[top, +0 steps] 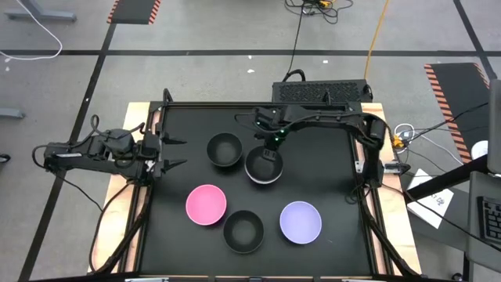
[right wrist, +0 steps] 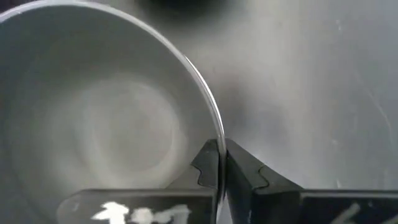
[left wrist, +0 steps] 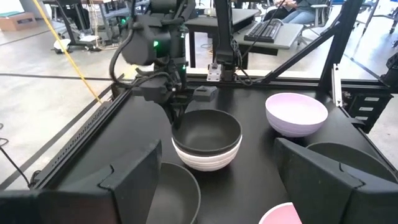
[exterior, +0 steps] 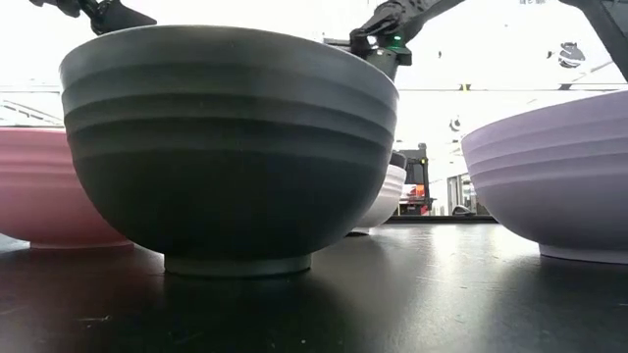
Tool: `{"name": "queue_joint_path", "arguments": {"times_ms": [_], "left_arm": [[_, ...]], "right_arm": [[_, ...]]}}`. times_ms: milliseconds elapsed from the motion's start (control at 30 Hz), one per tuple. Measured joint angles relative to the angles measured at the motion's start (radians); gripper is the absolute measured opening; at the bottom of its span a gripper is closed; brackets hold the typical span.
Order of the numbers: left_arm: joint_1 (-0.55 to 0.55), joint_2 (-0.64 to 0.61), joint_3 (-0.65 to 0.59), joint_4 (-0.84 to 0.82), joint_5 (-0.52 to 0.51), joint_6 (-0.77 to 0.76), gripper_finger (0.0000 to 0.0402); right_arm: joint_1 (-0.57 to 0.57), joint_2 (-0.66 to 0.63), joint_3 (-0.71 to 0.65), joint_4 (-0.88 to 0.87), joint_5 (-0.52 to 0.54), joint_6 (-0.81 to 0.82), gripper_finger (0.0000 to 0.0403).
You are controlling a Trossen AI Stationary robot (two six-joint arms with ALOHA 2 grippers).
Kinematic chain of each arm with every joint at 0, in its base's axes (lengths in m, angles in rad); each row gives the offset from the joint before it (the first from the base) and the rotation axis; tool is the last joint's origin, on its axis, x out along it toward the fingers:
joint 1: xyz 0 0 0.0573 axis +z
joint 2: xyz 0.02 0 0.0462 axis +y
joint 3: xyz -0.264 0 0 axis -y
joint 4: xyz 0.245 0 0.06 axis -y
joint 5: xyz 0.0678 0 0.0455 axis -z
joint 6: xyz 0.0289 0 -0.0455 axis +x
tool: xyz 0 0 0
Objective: Nest bowls inside each other
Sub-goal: Stack the middle black bowl on top of the white bowl
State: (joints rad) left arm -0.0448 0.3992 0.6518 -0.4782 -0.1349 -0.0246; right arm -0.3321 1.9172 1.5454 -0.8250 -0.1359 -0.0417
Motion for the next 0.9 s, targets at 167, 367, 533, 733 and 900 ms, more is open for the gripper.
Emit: {"name": "queue_joint_path", "arguments": {"times_ms": [167,367,533,733,900], "left_arm": [[0.000,0.000,0.000,0.002,0.001,0.002,0.0312],[0.000,0.000,0.000,0.015,0.001,0.014,0.0312],[0.000,0.000,0.000,0.017,0.000,0.015,0.0312],[0.000,0.000,0.000,0.015,0.000,0.013,0.0312],[0.000,0.000,0.000,0.011,0.000,0.011,0.0312]], "right_arm": [[-0.009,-0.114,-0.177,0.217,-0.054,0.029,0.0000],[-0.015,-0.161,-0.243,0.269,-0.074,0.038,0.0000],[-0.013,-0.161,-0.240,0.222,-0.074,0.045,0.0000],[-0.013,-0.166,-0.238,0.105,-0.077,0.042,0.0000],[-0.013,-0.204,-0.237,0.058,-0.010,0.036,0.0000]]}}
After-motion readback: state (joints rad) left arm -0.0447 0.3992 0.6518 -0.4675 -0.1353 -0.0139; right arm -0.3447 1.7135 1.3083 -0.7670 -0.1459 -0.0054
